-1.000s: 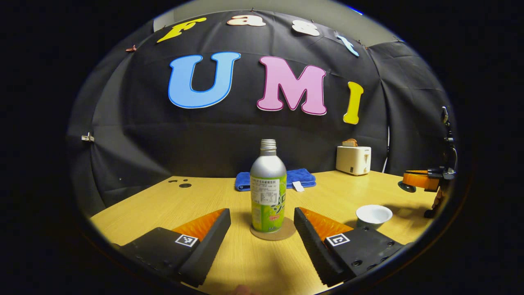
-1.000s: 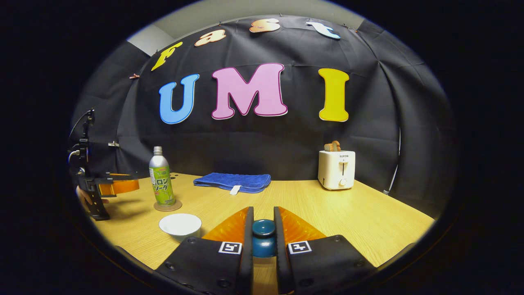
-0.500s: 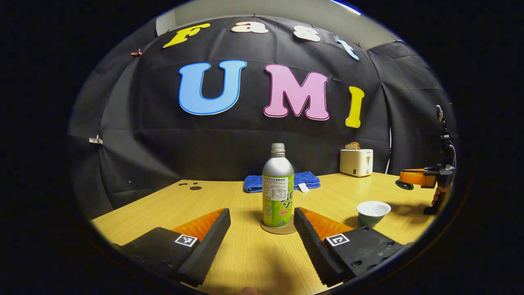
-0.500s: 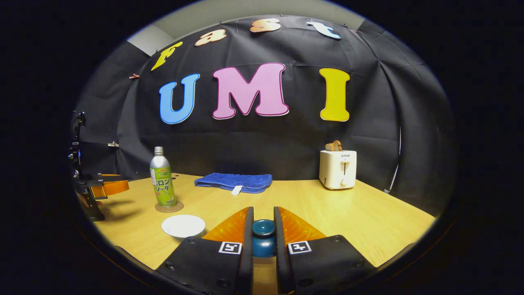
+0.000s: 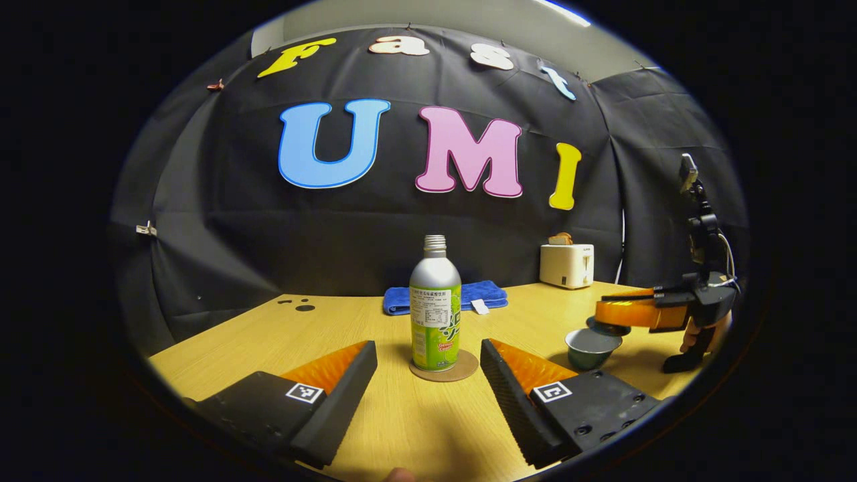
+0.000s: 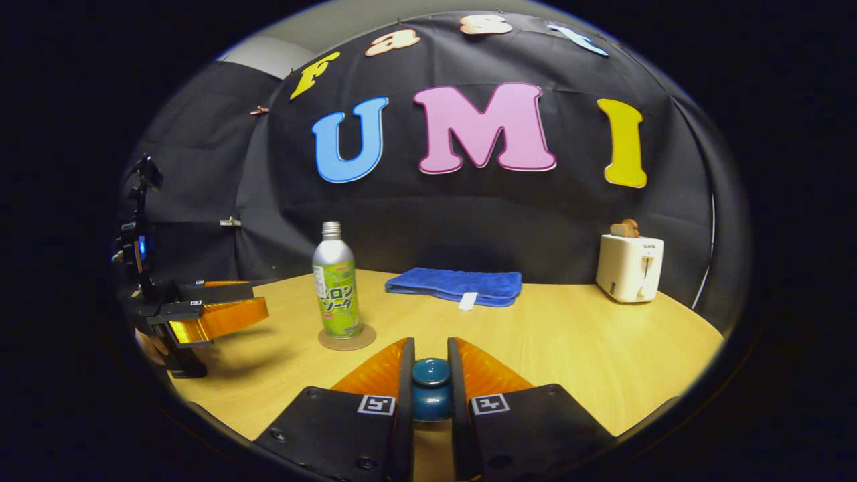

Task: Open the teacup lid with one hand, grasp the water bottle and pour water into the teacup with the other hand; after pouring, place the water bottle on the coaster and then close the teacup lid.

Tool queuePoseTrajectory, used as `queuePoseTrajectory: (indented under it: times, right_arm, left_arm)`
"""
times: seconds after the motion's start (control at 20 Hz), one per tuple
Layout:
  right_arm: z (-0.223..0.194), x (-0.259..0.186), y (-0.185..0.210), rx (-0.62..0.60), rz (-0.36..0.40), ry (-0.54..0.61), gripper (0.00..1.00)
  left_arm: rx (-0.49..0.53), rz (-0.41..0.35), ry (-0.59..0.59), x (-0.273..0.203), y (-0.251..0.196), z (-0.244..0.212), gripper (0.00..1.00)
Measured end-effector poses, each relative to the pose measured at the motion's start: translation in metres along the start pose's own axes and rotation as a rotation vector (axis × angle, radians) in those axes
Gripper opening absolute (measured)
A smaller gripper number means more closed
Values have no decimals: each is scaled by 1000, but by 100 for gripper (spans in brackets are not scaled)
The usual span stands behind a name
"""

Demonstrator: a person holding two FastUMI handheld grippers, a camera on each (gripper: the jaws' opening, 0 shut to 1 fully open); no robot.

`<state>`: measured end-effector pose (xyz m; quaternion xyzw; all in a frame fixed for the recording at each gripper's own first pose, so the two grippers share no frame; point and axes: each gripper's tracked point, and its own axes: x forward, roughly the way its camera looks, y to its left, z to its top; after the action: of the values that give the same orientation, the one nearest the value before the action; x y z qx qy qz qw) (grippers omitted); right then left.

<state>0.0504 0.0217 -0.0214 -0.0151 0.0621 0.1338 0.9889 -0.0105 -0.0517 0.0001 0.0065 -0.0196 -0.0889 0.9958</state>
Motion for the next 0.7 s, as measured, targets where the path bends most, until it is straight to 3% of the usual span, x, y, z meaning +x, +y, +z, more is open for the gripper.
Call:
queuePoseTrajectory:
  times: [0.4, 0.6, 0.65, 0.7]
  right_arm:
    - [-15, 17, 7, 14, 8, 108, 28]
    - [-14, 13, 6, 15, 8, 105, 33]
    - [-12, 11, 2, 20, -8, 92, 29]
    - [-9, 9, -2, 25, -24, 73, 45]
  left_arm:
    - [-1, -11, 1, 0, -1, 0, 98]
    - [-1, -5, 1, 0, 1, -1, 98]
    - [-1, 4, 2, -1, 3, 0, 98]
    - [-1, 12, 2, 0, 4, -1, 98]
